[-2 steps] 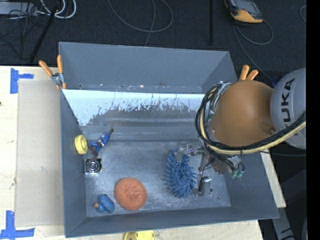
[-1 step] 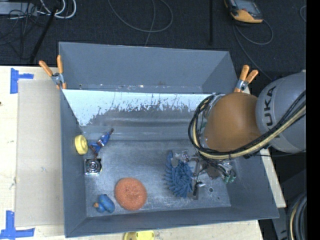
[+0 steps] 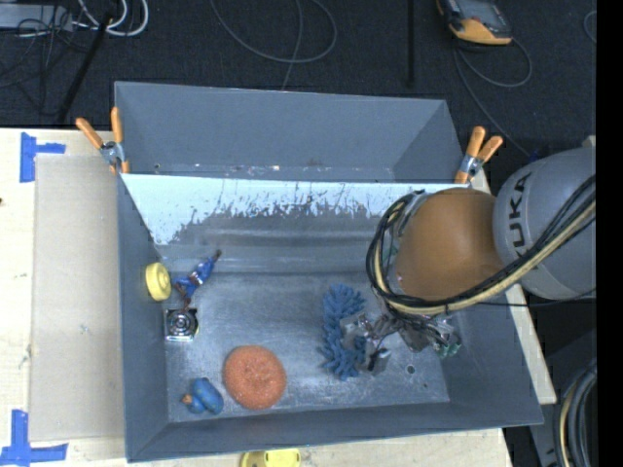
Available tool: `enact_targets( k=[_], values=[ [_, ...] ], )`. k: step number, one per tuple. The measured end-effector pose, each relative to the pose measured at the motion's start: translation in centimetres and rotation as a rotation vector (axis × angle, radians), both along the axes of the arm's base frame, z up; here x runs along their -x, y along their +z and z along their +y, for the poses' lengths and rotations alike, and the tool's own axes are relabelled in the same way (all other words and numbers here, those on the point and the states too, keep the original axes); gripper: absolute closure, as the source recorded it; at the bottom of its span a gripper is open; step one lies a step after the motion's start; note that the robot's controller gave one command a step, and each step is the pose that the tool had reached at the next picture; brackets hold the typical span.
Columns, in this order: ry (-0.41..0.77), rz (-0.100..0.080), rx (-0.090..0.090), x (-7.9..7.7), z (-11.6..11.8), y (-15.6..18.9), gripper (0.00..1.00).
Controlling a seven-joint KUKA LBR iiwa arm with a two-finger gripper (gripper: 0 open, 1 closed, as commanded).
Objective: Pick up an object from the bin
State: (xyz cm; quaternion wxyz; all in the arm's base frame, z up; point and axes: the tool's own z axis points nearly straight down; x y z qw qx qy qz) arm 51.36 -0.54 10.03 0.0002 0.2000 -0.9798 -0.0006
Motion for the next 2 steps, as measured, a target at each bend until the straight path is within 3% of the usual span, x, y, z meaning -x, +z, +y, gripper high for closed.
enact_targets(
  k=[1, 2],
  values=[
    [-0.001, 0.0, 0.0, 0.0, 0.0, 0.0, 1.0],
    [0.046, -0.002, 0.0, 0.7, 0.2, 13.1, 1.0]
  ],
)
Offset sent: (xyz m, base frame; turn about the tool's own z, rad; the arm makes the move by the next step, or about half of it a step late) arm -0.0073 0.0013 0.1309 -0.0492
